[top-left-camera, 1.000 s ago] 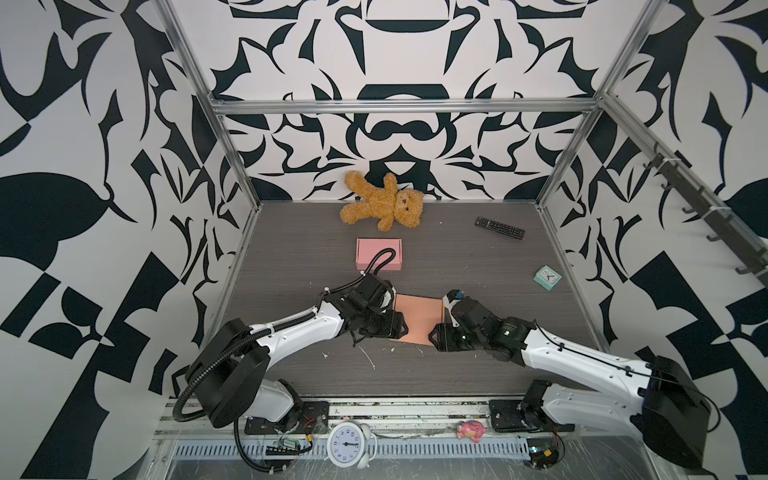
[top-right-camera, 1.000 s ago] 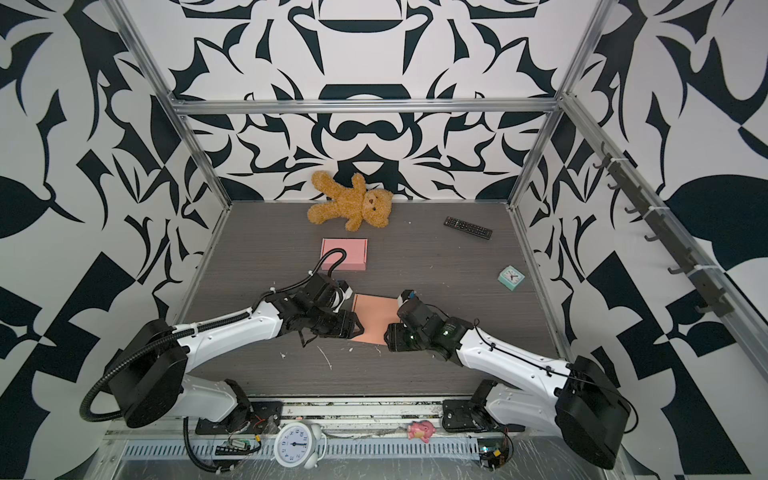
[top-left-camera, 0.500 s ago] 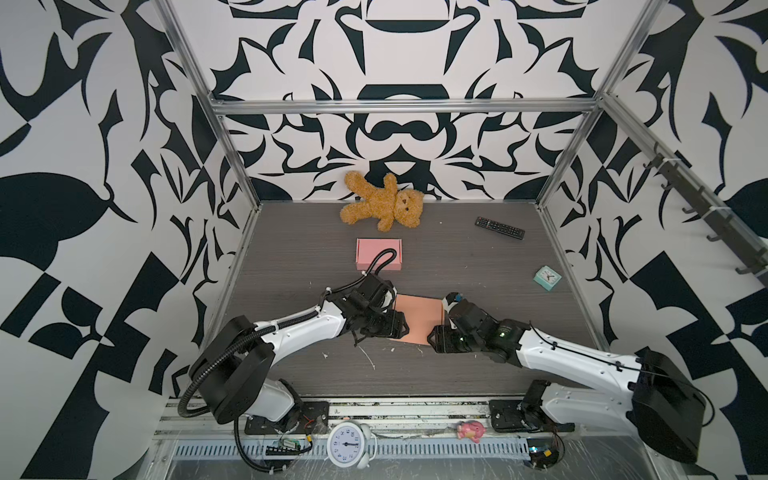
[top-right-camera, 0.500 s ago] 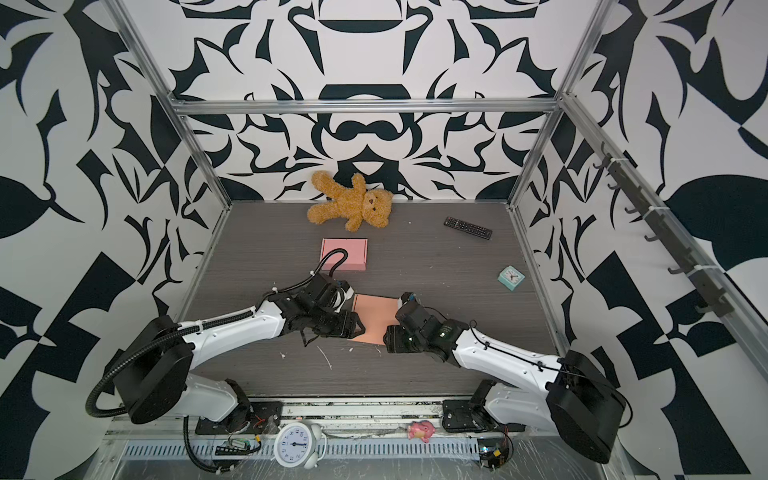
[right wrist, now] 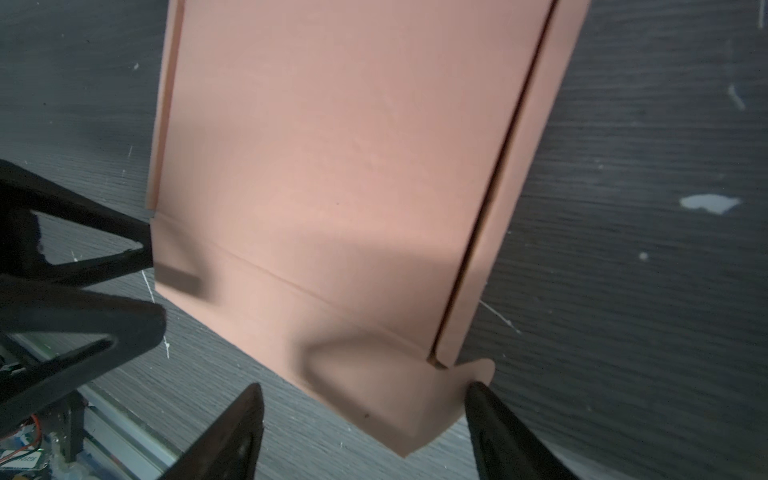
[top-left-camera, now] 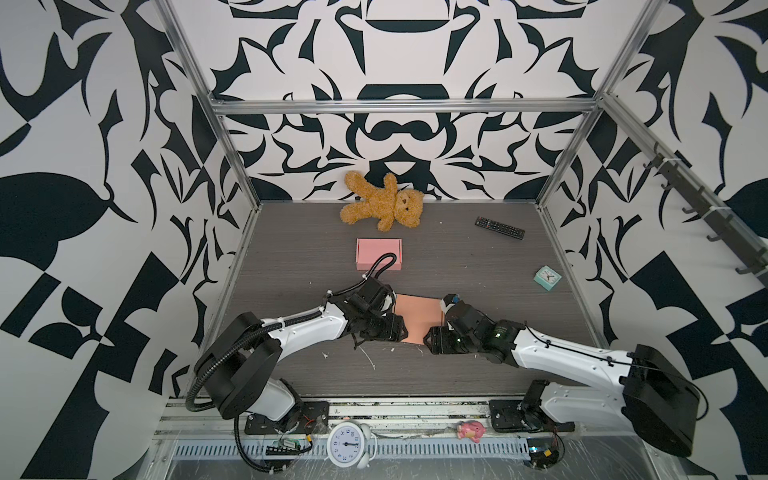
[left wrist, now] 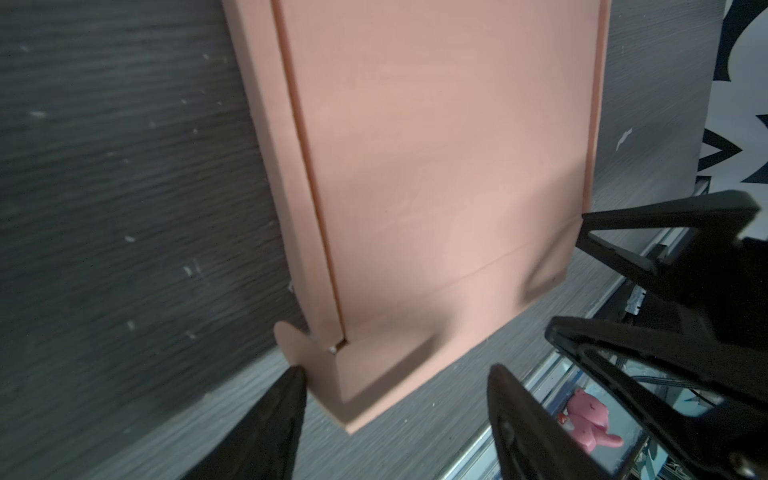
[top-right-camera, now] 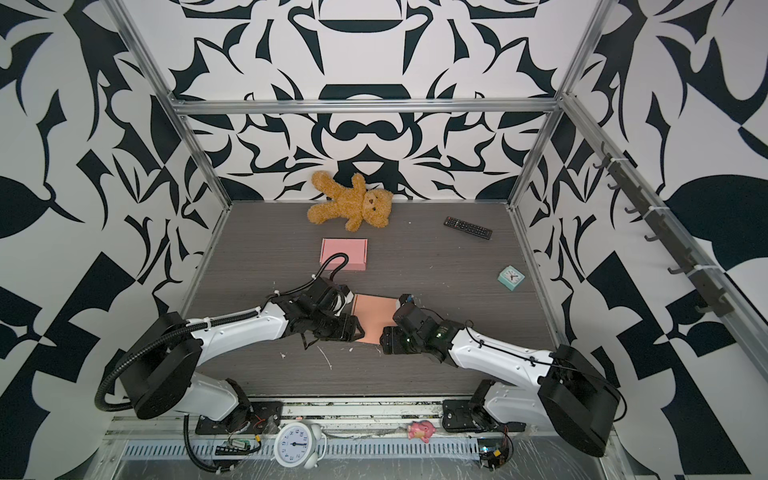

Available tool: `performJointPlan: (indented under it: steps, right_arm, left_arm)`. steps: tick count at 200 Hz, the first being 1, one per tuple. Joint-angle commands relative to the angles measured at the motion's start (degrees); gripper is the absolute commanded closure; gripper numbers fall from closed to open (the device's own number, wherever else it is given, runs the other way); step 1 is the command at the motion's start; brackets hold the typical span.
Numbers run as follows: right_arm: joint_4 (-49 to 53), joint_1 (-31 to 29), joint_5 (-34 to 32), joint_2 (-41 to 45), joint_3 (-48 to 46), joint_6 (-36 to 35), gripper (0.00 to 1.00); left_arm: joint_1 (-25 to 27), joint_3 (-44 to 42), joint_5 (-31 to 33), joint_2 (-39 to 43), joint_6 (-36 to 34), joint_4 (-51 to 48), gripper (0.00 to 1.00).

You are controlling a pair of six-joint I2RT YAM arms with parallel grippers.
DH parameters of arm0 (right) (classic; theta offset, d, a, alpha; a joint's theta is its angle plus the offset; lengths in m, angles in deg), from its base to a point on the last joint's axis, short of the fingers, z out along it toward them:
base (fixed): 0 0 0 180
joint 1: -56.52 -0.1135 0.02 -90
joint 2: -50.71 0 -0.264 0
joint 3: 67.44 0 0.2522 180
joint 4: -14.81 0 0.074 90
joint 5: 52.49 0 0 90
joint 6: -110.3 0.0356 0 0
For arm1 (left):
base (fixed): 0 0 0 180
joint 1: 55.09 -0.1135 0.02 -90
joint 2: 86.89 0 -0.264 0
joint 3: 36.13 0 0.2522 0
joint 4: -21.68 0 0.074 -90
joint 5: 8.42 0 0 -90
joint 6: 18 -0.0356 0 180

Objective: Fold the paper box
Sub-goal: 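Push the peach box's ends toward each other with both grippers to square it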

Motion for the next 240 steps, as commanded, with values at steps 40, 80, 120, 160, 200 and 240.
performJointPlan:
  steps: [40,80,120,160,200,240]
  right_arm:
    - [-1.8,-1.4,-1.0,-0.5,1.2,0.6,0.22]
    - [-1.7,-1.8,-1.7,-0.3,0.9,0.9,0.22]
    - [-0.3,-2.0,-3.2,-0.7,1.1,0.5,0.21]
    - [-0.8,-2.1,-3.2,-0.6,1.4,0.6,0.21]
    - [-0.9,-2.5,-3.3,-0.2,1.5,0.9,0.21]
    - [-0.1,-2.7,-4.3,-0.6,1.5,0.9,0.21]
  left_arm:
    - [1.3,-0.3,-1.3,-0.4,1.2,1.9,0.28]
    - [1.5,-0.5,-1.0,0.1,1.5,1.9,0.28]
    - [1.6,-0.6,-1.0,-0.2,1.7,2.0,0.28]
    - [1.8,-0.9,-1.1,0.6,1.9,2.2,0.29]
    - [2.1,-1.2,-0.8,1.3,2.2,2.2,0.29]
    - [2.4,-1.2,-0.6,1.2,2.3,2.5,0.29]
